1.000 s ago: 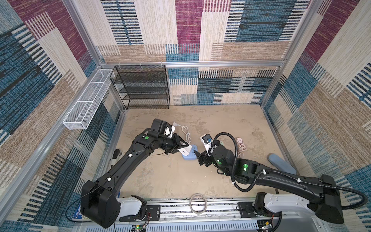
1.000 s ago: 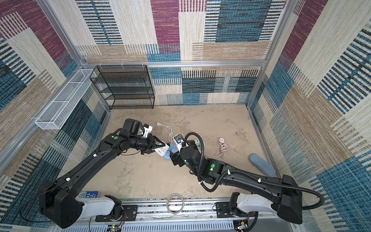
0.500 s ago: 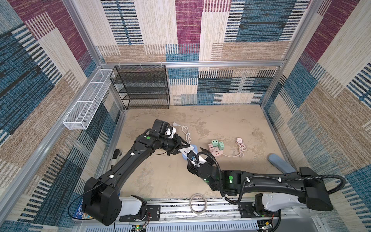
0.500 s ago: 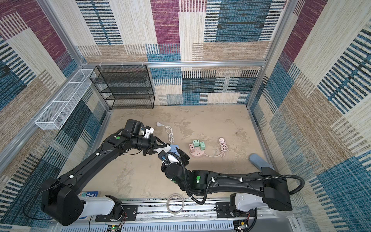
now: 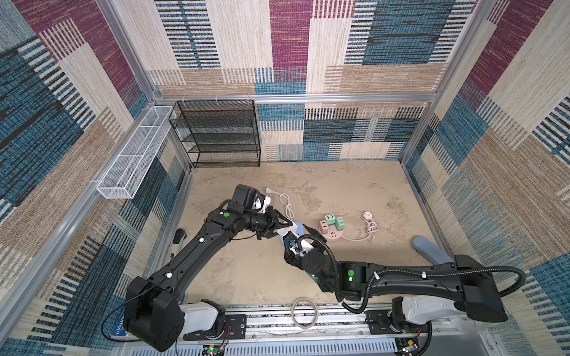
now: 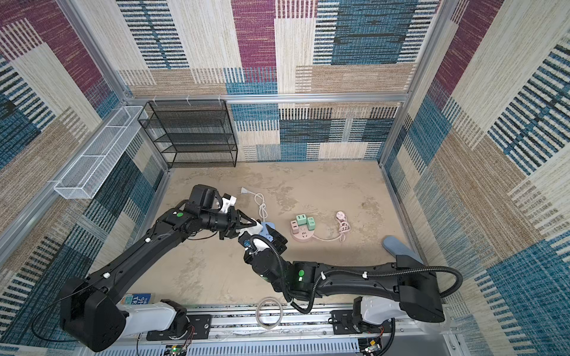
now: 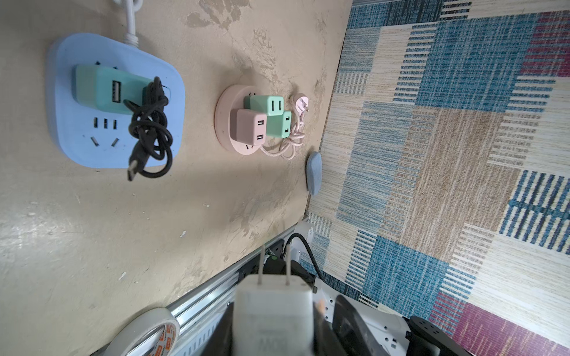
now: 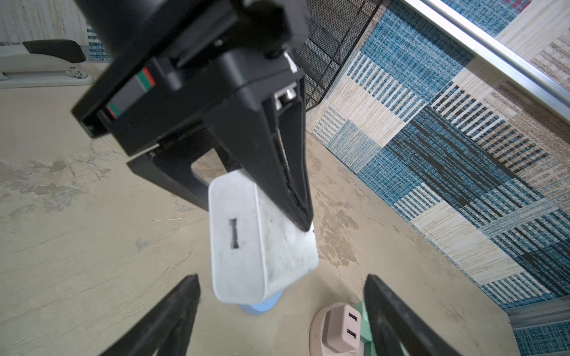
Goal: Insert plugs into power strip
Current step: Pick up the plug from the center of the table.
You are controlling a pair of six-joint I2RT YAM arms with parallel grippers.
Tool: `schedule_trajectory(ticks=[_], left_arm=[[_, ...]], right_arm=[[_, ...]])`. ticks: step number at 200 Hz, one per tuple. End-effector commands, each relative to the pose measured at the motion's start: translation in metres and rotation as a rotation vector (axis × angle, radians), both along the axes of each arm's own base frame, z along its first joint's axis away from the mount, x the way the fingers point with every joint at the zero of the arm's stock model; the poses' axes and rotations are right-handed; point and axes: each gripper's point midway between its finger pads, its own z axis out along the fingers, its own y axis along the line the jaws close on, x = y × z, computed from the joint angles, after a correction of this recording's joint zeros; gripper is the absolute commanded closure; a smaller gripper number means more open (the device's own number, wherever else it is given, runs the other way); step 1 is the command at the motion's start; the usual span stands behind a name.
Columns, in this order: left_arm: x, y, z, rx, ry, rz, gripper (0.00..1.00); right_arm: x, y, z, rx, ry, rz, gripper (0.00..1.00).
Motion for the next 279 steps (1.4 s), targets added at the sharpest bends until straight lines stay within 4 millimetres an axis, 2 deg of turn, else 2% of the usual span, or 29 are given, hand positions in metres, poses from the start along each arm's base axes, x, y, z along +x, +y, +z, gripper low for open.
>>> schedule_trajectory(ticks=[1,33,93,127,154,179,197,227,260,279], left_arm=[[-0.002,-0.003,0.007,-0.032,-0.013,-0.016,1.0],[-0.004,-0.003,0.005,-0.034,-0.013,-0.02,1.0],[-0.008,-0.003,0.0,-0.033,-0.004,-0.024,1.0],[-0.008,-0.004,0.0,-0.036,-0.005,-0.028,1.0],[-0.009,-0.006,-0.004,-0.031,0.003,-0.035,1.0],[-0.009,-0.007,-0.006,-0.031,0.012,-0.038,1.0],[-0.008,-0.008,-0.007,-0.031,0.015,-0.04,1.0],[-0.006,-0.01,-0.01,-0.03,0.026,-0.042,1.0],[-0.004,-0.012,-0.012,-0.033,0.042,-0.049,1.0],[-0.004,-0.013,-0.011,-0.034,0.039,-0.052,0.92]], right_arm=[[0.002,0.005,0.01,0.03,-0.027,-0.007,0.15],[0.007,0.009,0.001,-0.019,-0.042,-0.029,0.18],[0.009,0.012,-0.001,-0.046,-0.063,-0.033,0.25],[0.008,0.013,0.0,-0.047,-0.065,-0.019,0.35],[0.007,0.016,-0.001,-0.049,-0.058,-0.001,0.48],[0.005,0.018,-0.003,-0.043,-0.047,0.016,0.82],[0.004,0.019,-0.005,-0.04,-0.038,0.022,1.0],[0.004,0.017,-0.007,-0.015,-0.016,0.031,1.0],[0.009,0.006,0.004,0.089,0.037,0.046,1.0],[0.013,-0.004,0.013,0.16,0.07,0.062,1.0]])
